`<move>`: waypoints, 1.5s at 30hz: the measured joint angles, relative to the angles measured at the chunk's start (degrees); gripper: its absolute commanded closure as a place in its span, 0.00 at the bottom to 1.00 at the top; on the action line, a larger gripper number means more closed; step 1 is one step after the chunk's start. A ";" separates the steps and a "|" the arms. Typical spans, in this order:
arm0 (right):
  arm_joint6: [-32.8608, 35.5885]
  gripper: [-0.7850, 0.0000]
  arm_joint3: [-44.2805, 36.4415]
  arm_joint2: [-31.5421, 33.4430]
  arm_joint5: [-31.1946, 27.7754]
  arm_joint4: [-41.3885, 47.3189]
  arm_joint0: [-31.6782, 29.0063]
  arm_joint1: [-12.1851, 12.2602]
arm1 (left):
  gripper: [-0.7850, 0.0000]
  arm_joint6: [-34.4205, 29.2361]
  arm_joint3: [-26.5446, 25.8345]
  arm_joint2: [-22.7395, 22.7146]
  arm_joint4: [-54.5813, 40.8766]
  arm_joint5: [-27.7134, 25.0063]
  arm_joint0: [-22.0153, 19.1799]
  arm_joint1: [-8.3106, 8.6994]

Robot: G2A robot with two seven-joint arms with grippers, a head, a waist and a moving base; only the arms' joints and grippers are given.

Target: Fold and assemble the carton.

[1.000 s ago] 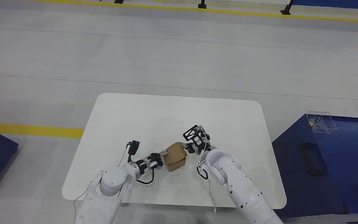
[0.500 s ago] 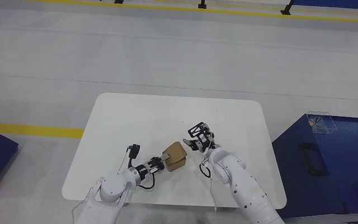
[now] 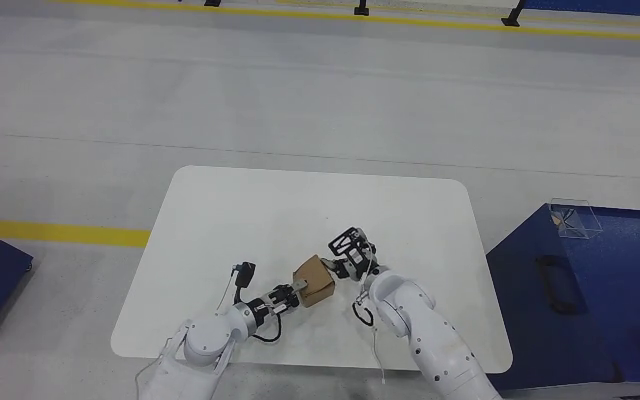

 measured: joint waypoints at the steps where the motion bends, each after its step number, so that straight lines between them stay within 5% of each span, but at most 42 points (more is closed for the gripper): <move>1: -0.07 0.00 0.10 -0.09 -0.01 -0.07 0.04 -0.03 | 0.50 0.05 0.02 0.05 -0.05 0.00 0.00 0.02; 16: -0.18 0.00 1.40 -0.01 0.09 -0.59 0.48 -0.31 | 0.40 1.22 0.37 1.36 0.25 1.77 -0.41 0.32; 29: -0.25 0.00 1.62 0.92 0.65 0.23 1.21 -0.54 | 0.44 1.87 0.97 2.43 1.29 4.42 -1.43 0.58; 36: -0.02 0.00 0.75 0.77 -2.13 -1.63 0.24 -0.25 | 0.29 2.30 0.66 2.31 0.52 4.10 -1.36 0.73; 45: -0.51 0.00 2.10 0.75 -0.52 -0.67 1.02 -0.65 | 0.32 2.56 -0.76 1.89 0.20 3.95 -0.29 1.12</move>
